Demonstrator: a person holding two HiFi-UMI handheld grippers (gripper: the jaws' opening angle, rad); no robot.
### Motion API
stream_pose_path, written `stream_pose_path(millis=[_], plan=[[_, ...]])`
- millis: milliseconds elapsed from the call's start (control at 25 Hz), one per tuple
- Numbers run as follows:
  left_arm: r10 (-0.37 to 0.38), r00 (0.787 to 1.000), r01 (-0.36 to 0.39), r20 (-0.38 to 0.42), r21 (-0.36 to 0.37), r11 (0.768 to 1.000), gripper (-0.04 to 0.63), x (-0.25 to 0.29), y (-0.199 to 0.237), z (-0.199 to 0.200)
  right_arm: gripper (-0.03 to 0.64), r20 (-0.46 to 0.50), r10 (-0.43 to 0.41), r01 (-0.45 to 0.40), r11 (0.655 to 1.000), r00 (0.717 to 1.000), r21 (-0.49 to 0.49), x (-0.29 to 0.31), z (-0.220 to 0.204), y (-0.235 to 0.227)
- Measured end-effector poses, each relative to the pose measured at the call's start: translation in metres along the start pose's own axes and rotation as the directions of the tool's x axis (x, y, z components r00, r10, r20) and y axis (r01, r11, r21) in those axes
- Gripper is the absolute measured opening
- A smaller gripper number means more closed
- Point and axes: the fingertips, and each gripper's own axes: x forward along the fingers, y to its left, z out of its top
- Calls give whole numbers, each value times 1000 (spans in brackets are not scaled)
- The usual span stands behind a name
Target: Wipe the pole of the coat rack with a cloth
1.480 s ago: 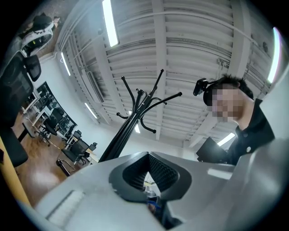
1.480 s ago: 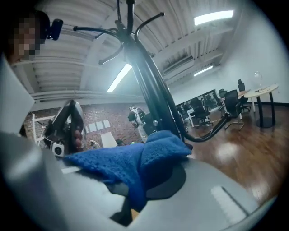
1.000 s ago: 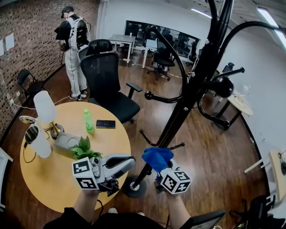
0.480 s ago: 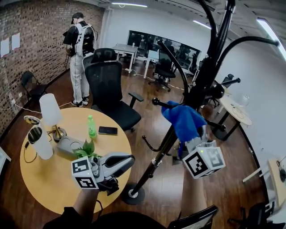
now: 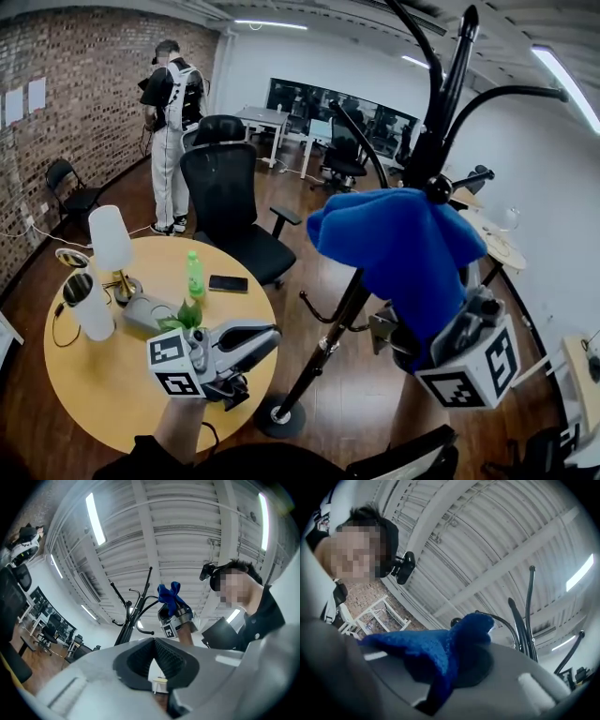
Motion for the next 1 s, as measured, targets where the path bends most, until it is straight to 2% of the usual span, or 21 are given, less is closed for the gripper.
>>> stream_pose_path(millis=[80,160,280,360,480,600,720,1000], plan=[[4,1000,-4,-1,-3,1000,0,-1,1,-1,23,-29,-38,38,999,999,-3,-3,-11,-11],[5,1000,-6,-4,-10,1000,0,-2,2,-4,23,-81,-116,119,992,990,28,-10,-36,-34],[7,1000,-7,-14,-27,1000,0,-3,1,-7,23,-192,-263,286,953,946,101,-31,-91,-84],[11,1000,-12,-20,-45,999,0,-2,0,-11,23,-262,-307,351,925,915,143,-52,-129,-103],[23,999,-26,-34,-73,997,0,-2,4,-19,23,-331,-348,412,900,877,144,-83,-161,-102],[30,999,-34,-45,-97,995,0,-2,11,-27,23,-424,-337,438,884,841,166,-117,-205,-86],[37,998,-44,-57,-130,991,0,-1,19,-38,23,-535,-306,468,862,788,196,-160,-261,-65],[34,996,-50,-88,-193,980,0,0,26,-61,23,-750,-202,584,760,630,286,-247,-370,-19]])
